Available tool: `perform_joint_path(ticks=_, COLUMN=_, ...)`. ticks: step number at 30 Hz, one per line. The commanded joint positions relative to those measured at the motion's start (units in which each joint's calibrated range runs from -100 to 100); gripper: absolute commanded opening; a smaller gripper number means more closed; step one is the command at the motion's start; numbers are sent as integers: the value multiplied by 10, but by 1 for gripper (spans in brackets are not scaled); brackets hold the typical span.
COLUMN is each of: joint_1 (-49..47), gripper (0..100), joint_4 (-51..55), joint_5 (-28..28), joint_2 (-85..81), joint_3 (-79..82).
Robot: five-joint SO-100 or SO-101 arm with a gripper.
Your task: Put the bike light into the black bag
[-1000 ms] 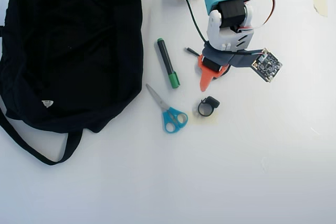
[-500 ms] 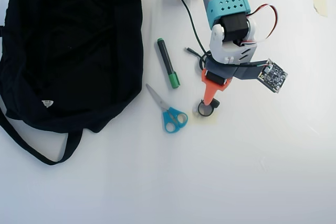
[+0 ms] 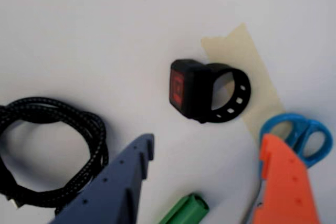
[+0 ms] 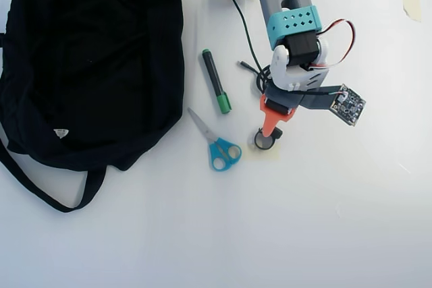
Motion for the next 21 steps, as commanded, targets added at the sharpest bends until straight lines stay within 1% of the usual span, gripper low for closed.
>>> perform_joint_path(ticks=1, joint_1=-6, gripper=26, joint_4=2, joint_5=3, joint_2=5, joint_3=-22)
perform_joint_path(ticks=21, joint_1=-21, gripper=26, joint_4=-9, joint_5=4, joint_2=57, joint_3=-43)
